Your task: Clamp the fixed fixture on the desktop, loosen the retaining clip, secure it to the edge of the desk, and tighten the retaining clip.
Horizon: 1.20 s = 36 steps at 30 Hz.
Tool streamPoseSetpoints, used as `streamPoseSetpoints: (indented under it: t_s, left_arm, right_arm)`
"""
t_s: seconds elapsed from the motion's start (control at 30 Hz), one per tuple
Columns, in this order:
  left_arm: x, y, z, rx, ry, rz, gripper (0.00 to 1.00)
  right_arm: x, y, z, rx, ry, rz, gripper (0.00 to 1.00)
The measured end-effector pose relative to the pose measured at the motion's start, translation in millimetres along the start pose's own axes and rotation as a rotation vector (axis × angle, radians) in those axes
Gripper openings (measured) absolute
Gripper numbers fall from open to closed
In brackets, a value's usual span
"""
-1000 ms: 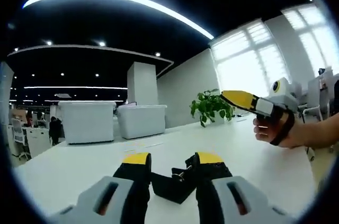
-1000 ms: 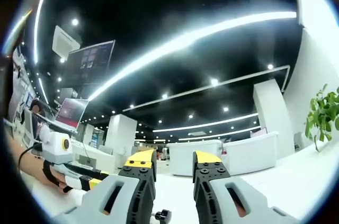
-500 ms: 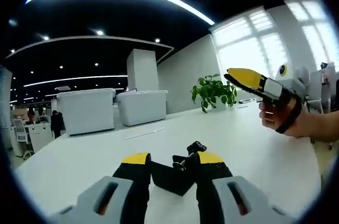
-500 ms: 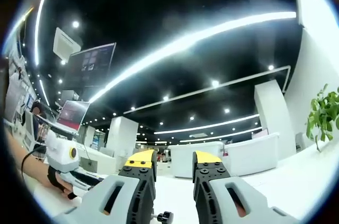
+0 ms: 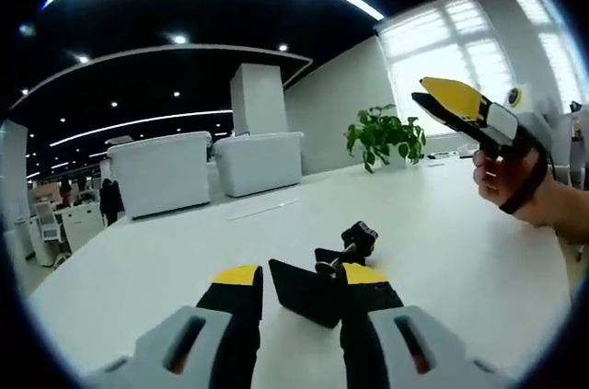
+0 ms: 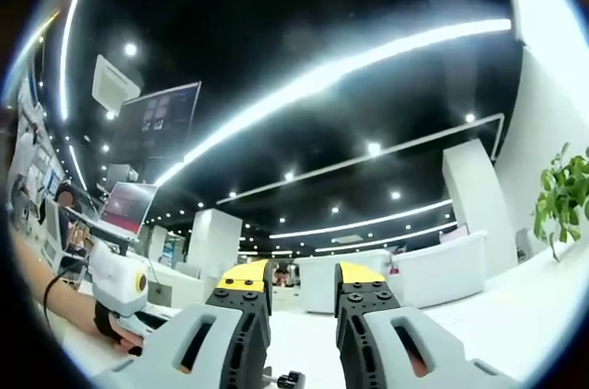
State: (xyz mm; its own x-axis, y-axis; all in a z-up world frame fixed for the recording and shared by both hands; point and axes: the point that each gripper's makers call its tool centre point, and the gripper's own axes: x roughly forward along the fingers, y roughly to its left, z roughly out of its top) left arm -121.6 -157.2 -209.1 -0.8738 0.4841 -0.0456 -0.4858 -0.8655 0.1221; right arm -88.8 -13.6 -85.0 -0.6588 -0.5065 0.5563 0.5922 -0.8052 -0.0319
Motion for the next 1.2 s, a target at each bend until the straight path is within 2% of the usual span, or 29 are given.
streamPoseSetpoints:
  t_s: [0.3, 0.43, 0.53, 0.77, 1.2]
  left_arm:
    - [3.0, 10.0, -7.0, -0.014, 0.034, 0.051, 0.31]
    - [4.9, 12.6, -8.5, -0.016, 0.044, 0.061, 0.26]
    - [7.7, 17.1, -10.5, -0.055, 0.059, 0.076, 0.23]
    - [15.2, 16.6, -11.5, -0.061, 0.061, 0.055, 0.15]
    - [20.0, 19.9, -12.9, -0.083, 0.071, 0.061, 0.11]
  right_arm:
    - [-0.3, -3.6, -1.3, 0.000, 0.000, -0.003, 0.25]
    - [-0.4, -1.7, 0.3, 0.000, -0.009, 0.001, 0.25]
    - [-0.4, 0.1, -0.7, -0.002, -0.005, 0.004, 0.25]
    - [-1.8, 0.2, -1.6, -0.011, 0.004, -0.010, 0.25]
    - [-2.3, -3.5, -2.9, -0.005, 0.010, -0.022, 0.23]
